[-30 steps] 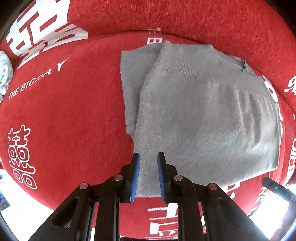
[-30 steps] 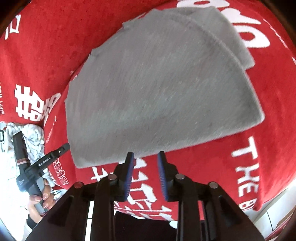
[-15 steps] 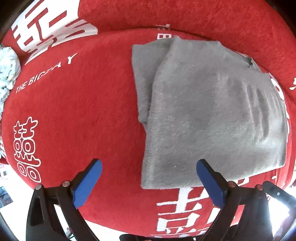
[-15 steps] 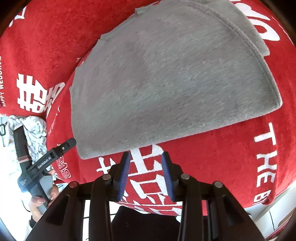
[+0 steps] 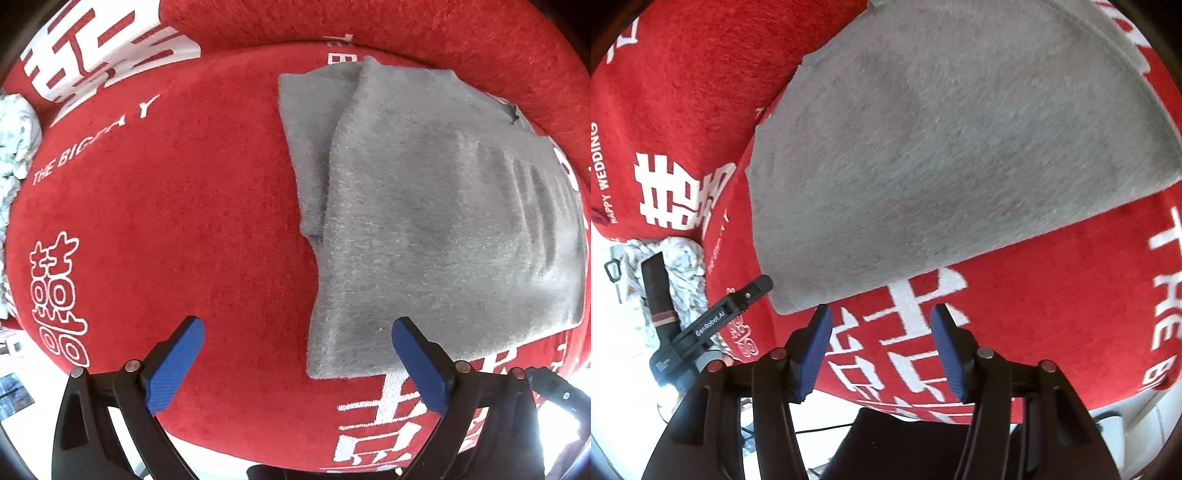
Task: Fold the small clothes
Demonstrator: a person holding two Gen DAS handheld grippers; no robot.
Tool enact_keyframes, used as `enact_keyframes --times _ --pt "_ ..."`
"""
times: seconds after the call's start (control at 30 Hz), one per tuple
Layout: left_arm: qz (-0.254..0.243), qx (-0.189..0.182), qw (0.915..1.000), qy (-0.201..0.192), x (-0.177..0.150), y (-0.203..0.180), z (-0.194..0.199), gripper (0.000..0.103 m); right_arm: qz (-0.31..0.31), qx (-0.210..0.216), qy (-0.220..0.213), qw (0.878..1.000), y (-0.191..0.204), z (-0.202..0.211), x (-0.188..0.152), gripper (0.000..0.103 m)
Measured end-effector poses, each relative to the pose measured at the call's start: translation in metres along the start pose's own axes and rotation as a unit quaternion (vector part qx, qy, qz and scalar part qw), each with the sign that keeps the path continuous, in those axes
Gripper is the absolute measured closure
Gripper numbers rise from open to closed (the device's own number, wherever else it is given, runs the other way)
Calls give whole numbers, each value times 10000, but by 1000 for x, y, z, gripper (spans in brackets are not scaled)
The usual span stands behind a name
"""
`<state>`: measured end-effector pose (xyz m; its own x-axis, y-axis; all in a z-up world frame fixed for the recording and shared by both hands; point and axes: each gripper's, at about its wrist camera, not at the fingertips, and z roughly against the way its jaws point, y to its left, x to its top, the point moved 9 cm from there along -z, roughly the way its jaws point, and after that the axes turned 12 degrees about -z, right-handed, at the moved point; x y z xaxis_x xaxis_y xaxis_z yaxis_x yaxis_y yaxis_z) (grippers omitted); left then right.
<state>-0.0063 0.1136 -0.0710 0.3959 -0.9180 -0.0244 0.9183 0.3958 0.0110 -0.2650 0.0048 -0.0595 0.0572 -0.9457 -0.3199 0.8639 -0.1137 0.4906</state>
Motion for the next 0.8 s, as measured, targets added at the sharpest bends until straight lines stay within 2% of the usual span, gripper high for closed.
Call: enact_keyframes --times 0.1,0.27,0.4,0.63,0.73,0.8 --pt "17 28 10000 5 6 14 -5 1 -251 187 111 9994 0 -9 -2 43" --pt "245 -208 9994 -92 15 38 -10 1 -750 887 292 9928 10 -28 -6 43" --pt "467 -189 9987 -64 22 63 -16 1 -1014 1300 480 9851 20 -49 -11 43" --pt "547 -689 9956 -311 41 83 -19 1 -1368 1942 706 9688 39 -86 -22 43" --pt "522 -884 9942 -311 47 86 -23 1 -1521 2201 635 9615 47 -91 -17 43" --pt "550 -1145 9913 -345 47 81 -22 1 -1552 2276 539 9598 53 -91 -13 41"
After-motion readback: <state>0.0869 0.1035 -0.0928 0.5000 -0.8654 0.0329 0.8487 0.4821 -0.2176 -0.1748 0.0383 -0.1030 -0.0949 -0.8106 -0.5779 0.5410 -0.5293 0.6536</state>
